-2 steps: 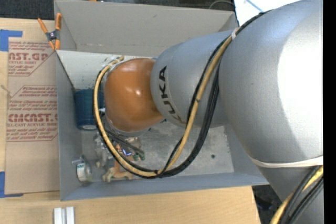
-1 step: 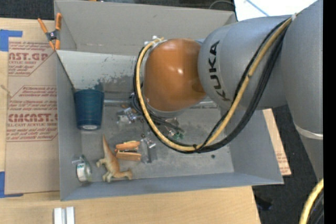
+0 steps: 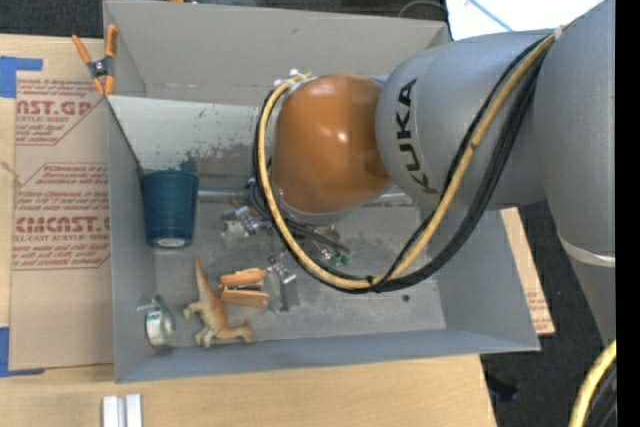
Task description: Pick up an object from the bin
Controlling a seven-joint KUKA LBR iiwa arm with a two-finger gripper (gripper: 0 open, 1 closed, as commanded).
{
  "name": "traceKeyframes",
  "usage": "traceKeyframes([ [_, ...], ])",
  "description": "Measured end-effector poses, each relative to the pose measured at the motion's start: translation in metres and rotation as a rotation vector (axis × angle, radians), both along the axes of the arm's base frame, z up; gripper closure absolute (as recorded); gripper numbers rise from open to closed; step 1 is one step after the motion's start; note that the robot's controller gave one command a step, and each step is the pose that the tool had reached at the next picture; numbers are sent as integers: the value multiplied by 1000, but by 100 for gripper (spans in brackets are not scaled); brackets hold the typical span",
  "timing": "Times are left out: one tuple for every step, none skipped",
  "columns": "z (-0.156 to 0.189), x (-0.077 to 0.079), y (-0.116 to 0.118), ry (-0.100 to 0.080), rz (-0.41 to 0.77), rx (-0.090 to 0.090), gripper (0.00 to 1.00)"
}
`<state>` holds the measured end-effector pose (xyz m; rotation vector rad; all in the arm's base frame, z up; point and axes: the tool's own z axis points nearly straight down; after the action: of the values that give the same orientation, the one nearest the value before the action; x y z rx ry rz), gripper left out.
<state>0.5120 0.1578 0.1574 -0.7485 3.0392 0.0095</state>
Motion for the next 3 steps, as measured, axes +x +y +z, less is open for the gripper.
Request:
traceKeyframes([
  [-41, -2, -2, -3, -138, 4, 0],
  [-86, -28, 12, -2, -228, 7, 100],
  [-86, -28, 11, -2, -228, 7, 100],
])
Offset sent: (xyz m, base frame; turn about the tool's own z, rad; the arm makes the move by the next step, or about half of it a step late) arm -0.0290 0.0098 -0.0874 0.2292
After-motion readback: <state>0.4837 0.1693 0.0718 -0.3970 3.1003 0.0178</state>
